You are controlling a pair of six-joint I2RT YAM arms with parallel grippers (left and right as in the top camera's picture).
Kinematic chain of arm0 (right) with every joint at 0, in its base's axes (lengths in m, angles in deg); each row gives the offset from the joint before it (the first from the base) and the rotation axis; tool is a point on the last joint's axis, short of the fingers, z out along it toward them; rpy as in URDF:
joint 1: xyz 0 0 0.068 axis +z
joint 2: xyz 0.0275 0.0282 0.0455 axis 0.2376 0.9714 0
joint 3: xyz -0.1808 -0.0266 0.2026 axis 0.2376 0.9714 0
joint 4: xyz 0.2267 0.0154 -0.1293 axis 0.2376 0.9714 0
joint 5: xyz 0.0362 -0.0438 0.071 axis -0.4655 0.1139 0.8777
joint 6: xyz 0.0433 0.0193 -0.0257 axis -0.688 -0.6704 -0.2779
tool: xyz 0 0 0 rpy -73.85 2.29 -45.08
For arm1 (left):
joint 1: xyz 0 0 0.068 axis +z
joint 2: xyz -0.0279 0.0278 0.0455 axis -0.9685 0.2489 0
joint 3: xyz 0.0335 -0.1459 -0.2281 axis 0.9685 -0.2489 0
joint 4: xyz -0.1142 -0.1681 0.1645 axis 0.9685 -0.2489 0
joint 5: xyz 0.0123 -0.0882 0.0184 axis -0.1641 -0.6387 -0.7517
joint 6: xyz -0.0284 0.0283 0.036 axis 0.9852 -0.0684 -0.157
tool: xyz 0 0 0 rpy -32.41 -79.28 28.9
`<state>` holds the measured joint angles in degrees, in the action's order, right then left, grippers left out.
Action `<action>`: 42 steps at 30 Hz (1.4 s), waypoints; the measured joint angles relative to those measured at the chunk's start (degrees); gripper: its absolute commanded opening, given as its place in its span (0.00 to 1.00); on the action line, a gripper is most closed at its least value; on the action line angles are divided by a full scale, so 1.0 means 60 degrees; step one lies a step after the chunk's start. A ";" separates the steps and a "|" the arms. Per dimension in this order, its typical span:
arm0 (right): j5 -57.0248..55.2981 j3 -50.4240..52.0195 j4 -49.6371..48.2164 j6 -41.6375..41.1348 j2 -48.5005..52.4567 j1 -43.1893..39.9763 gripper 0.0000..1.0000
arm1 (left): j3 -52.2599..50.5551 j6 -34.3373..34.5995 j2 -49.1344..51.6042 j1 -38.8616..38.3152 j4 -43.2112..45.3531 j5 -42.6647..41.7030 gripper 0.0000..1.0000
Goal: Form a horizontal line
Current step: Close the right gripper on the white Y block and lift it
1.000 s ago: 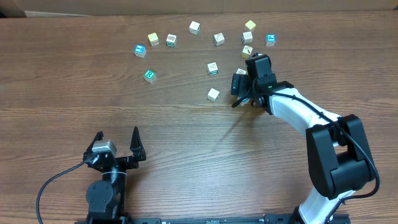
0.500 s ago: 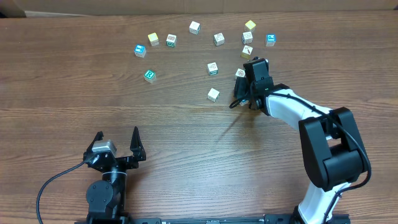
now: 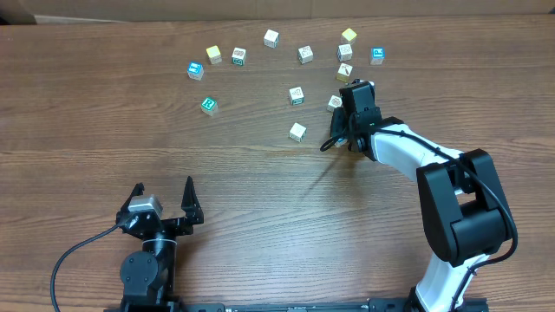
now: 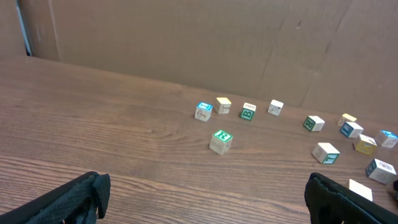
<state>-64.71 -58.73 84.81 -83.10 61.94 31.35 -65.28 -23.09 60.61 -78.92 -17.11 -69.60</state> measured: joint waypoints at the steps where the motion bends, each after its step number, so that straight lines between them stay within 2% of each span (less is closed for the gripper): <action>1: -0.0098 0.0000 -0.0026 0.0007 0.0000 0.0000 0.39 | 0.0000 0.0000 0.0000 0.0000 0.0000 0.0000 1.00; 19: -0.0532 0.0000 0.0535 0.2244 0.0000 -0.0164 0.42 | 0.0000 0.0000 0.0000 0.0000 0.0004 0.0000 1.00; 22: -0.0375 0.0000 0.0729 0.2317 0.0000 -0.0444 0.58 | 0.0000 0.0000 0.0000 0.0000 0.0000 0.0000 1.00; 26: 0.0233 -0.0004 0.0758 0.2437 -0.0004 -0.0831 0.69 | 0.0000 0.0000 0.0000 0.0000 0.0004 0.0000 1.00; 28: 0.0423 -0.0004 0.0739 0.2393 -0.0004 -0.0940 0.85 | 0.0000 0.0000 0.0000 0.0000 0.0004 0.0000 1.00; 31: 0.0612 0.0000 0.0721 0.2492 -0.0004 -0.1005 0.86 | 0.0000 0.0000 0.0000 0.0000 0.0000 0.0000 1.00; 32: 0.0652 0.0000 0.0721 0.2495 0.0000 -0.1009 0.80 | 0.0000 0.0000 0.0000 0.0000 0.0000 0.0000 1.00; 34: 0.0710 0.0000 0.0703 0.2404 0.0000 -0.1020 0.76 | 0.0000 0.0000 0.0000 0.0000 0.0000 0.0000 1.00; 37: 0.0739 0.0000 0.0747 0.2109 0.0000 -0.1020 0.60 | 0.0000 0.0000 0.0000 0.0000 0.0000 0.0000 0.99; 42: 0.0685 -0.0040 0.0958 0.0674 -0.0018 -0.1045 0.59 | 0.0000 0.0000 0.0000 0.0000 0.0000 0.0000 1.00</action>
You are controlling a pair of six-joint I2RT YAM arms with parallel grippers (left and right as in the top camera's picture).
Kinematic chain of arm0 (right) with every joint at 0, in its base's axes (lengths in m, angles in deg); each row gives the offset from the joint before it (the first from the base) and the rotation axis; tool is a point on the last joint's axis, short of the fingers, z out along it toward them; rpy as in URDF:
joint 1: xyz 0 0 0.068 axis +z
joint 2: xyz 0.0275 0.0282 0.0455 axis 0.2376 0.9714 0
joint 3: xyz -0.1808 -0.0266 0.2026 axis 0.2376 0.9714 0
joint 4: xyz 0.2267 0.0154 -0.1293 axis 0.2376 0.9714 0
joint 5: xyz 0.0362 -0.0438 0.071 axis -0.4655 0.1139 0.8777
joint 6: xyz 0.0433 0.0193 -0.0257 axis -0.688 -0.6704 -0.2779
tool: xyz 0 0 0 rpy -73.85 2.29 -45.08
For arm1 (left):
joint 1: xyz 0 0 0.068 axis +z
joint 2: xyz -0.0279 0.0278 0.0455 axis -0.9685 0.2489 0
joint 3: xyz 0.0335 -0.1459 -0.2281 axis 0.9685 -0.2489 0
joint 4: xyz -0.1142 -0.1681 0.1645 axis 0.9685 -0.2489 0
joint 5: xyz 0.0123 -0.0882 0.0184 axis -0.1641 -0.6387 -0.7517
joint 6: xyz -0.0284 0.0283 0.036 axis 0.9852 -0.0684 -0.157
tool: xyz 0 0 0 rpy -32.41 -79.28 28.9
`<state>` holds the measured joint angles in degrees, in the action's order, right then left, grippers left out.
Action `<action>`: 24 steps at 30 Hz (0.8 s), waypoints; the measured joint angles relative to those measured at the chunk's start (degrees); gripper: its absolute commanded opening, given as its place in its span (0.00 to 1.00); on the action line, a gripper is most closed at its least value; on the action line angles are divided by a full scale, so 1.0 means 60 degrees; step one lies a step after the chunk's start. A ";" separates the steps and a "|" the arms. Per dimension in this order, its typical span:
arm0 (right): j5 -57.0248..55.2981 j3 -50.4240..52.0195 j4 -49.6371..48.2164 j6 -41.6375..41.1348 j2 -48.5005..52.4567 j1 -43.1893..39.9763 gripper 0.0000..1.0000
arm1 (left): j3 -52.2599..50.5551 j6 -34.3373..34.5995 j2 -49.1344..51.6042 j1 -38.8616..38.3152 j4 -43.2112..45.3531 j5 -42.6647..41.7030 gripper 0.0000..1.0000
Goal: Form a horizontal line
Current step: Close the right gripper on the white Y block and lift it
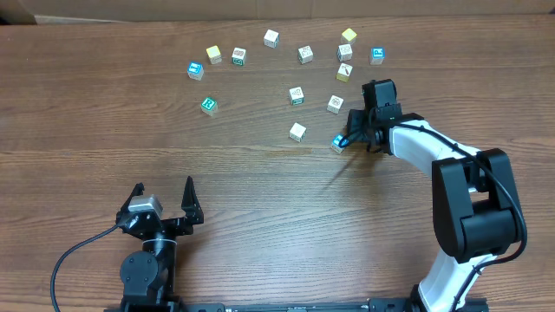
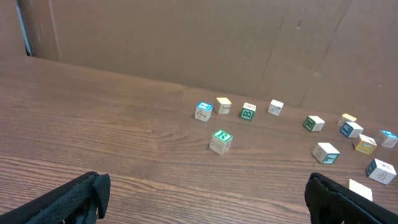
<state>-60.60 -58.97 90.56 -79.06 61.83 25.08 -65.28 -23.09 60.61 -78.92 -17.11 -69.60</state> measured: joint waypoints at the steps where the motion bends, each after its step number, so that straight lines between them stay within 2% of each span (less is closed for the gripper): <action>1: 0.0004 -0.0004 0.0044 -0.0277 -0.0011 -0.0004 0.60 | 0.0000 0.0000 0.0000 0.0000 0.0004 0.0000 1.00; 6: -0.0025 -0.0004 0.0091 -0.1402 -0.0058 0.0000 0.58 | 0.0000 0.0000 0.0000 0.0000 0.0000 0.0000 1.00; 13: -0.0022 0.0000 0.0011 -0.1931 -0.0058 -0.0011 0.37 | 0.0000 0.0000 0.0000 0.0000 0.0000 0.0000 1.00; 18: -0.0029 0.0000 0.0000 -0.1891 -0.0058 -0.0011 0.37 | 0.0000 0.0000 0.0000 0.0000 0.0000 0.0000 1.00; 22: -0.0025 0.0000 0.0040 -0.1173 -0.0055 -0.0011 0.36 | 0.0000 0.0000 0.0000 0.0000 0.0000 0.0000 1.00; 23: -0.0025 0.0000 0.0051 -0.0943 -0.0055 -0.0011 0.38 | 0.0000 0.0000 0.0000 0.0000 0.0000 0.0000 1.00; 24: -0.0033 0.0000 0.0062 -0.0765 -0.0055 -0.0011 0.51 | 0.0000 0.0000 0.0000 0.0000 0.0004 0.0000 1.00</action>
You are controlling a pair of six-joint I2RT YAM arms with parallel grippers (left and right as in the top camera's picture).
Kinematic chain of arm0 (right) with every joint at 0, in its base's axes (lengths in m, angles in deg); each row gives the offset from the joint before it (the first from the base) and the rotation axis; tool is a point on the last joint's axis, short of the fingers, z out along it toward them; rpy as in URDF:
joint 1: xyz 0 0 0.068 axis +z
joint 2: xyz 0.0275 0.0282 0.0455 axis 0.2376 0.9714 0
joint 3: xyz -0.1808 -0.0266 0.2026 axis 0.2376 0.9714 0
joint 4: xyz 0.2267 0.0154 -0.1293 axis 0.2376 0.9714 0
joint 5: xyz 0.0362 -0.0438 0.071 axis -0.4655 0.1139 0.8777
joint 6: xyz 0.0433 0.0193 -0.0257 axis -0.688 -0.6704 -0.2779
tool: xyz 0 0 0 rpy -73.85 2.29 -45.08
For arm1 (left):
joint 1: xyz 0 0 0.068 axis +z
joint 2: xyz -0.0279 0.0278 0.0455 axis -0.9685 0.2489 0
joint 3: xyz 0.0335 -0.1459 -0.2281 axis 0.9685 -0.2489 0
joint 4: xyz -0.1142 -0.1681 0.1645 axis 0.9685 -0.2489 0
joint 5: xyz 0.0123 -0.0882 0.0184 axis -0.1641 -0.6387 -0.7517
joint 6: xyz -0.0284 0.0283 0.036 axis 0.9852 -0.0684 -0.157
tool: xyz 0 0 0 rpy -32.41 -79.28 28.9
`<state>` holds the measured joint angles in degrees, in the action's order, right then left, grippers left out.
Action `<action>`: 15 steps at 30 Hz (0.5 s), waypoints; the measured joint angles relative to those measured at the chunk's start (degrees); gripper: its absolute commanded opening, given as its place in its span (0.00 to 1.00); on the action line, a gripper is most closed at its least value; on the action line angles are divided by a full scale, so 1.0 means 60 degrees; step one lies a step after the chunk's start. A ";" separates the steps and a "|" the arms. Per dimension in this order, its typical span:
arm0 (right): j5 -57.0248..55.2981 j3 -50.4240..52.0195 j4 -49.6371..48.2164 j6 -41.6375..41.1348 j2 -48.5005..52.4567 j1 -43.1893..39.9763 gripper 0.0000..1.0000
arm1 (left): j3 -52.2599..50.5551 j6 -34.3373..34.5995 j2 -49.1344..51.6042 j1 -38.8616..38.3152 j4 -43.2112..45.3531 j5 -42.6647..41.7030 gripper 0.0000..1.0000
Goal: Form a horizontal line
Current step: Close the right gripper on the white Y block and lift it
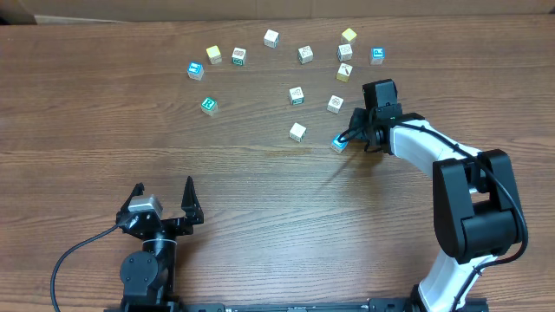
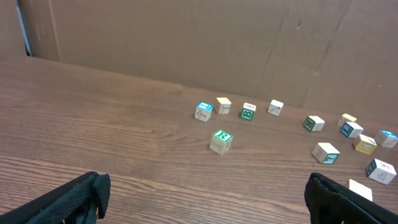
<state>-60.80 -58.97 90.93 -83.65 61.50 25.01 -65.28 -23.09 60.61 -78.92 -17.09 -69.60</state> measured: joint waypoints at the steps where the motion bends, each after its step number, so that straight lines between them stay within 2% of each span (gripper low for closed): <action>1: -0.0022 0.0000 0.0000 0.0146 0.0000 0.0000 0.69 | 0.0000 0.0000 0.0000 0.0000 -0.0004 0.0000 1.00; 5: -0.0135 0.0000 -0.0044 0.0616 0.0000 0.0004 0.68 | 0.0000 0.0000 0.0000 0.0000 -0.0004 0.0000 1.00; 7: -0.0153 0.0004 -0.0117 0.0736 0.0000 0.0004 0.56 | 0.0000 0.0000 0.0000 0.0000 -0.0004 0.0000 1.00; 8: -0.0182 0.0015 -0.0226 0.0710 0.0000 0.0004 0.46 | 0.0000 0.0000 0.0000 0.0000 -0.0004 0.0000 1.00; 9: -0.0193 0.0018 -0.0248 0.0801 0.0000 0.0000 0.42 | 0.0000 0.0000 0.0000 0.0000 0.0000 0.0000 1.00; 15: -0.0219 0.0018 -0.0299 0.0841 0.0000 0.0004 0.43 | 0.0000 0.0000 0.0000 0.0000 -0.0004 0.0000 1.00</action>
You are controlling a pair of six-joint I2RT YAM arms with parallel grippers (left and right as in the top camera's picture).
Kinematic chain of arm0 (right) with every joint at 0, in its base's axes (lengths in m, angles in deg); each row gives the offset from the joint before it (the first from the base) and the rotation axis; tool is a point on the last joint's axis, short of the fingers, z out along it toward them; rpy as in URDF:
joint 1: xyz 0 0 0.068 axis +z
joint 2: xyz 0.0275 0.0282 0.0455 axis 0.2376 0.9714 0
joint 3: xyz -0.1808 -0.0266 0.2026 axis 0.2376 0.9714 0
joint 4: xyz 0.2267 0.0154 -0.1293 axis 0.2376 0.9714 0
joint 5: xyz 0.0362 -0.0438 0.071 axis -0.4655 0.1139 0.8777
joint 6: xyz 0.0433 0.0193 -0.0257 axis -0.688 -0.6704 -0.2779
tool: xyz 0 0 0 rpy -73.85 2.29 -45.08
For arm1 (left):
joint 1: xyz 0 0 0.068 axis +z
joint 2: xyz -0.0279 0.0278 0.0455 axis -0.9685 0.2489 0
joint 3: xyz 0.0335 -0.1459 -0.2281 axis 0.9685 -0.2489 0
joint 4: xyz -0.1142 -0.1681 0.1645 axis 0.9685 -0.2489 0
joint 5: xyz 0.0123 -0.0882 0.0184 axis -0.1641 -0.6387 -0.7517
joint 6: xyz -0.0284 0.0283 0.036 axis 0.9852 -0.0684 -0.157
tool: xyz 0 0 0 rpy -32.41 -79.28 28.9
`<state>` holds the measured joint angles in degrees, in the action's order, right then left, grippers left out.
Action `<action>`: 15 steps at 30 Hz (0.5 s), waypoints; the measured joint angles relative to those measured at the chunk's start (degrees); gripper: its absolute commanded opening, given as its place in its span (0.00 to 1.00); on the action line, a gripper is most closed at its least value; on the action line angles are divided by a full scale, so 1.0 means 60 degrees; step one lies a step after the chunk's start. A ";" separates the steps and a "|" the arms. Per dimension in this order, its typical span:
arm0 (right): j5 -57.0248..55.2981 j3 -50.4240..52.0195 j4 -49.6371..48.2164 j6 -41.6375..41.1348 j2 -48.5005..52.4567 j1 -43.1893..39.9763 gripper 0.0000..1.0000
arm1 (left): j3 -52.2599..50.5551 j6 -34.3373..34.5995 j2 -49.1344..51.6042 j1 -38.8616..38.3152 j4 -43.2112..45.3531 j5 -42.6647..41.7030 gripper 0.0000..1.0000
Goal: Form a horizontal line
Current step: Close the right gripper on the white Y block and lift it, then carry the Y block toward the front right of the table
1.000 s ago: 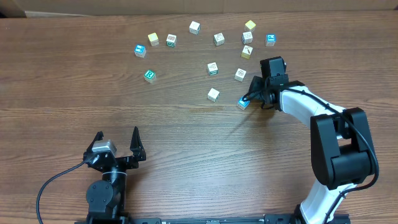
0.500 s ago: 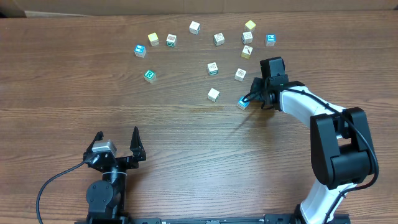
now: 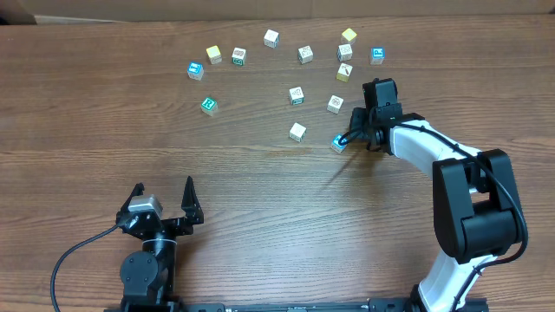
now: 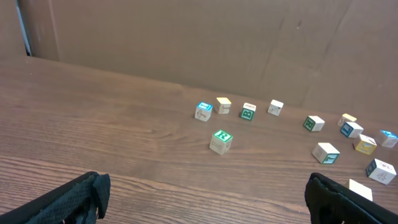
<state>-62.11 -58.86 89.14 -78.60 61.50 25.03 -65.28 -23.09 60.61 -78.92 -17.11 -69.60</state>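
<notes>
Several small lettered cubes lie scattered across the far half of the wooden table (image 3: 104, 147). A white cube (image 3: 297, 132) sits mid-table, and a blue-topped cube (image 3: 338, 144) rests just right of it. My right gripper (image 3: 349, 137) reaches down to that blue cube from the right, its fingertips at the cube's edge; how its jaws stand is too small to tell. A green cube (image 3: 208, 105) lies further left, also seen as the green cube (image 4: 220, 140). My left gripper (image 3: 163, 201) stands open near the front edge, nothing between its fingers (image 4: 81, 196).
An arc of cubes runs along the back: blue (image 3: 195, 69), yellow (image 3: 213, 55), green (image 3: 238, 56), white (image 3: 271, 37), yellow (image 3: 349, 35), blue (image 3: 377, 55). A brown cardboard wall (image 4: 186, 43) closes the table's far side.
At first my right gripper reached down further left, right of the white cube, and no blue cube showed there. Then the arm stood further right and the blue-topped cube lay on the table at its fingertips. It has stayed so. The left arm never moved.
</notes>
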 measured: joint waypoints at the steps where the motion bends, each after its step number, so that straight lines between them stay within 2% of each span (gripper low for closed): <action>1: 0.0000 0.0000 -0.0004 0.0007 0.0000 0.0000 0.41 | 0.0000 0.0000 0.0000 0.0000 0.0000 0.0000 1.00; 5: -0.0011 0.0000 0.0011 0.0055 0.0000 -0.0004 0.27 | 0.0000 0.0000 0.0000 0.0000 0.0000 0.0000 1.00; 15: -0.0040 -0.0036 0.0758 0.0044 -0.0368 0.0000 0.26 | 0.0000 0.0000 0.0000 0.0000 0.0000 0.0000 1.00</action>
<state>-62.35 -59.08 93.69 -78.33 59.30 25.03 -65.28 -23.09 60.61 -78.92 -17.11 -69.60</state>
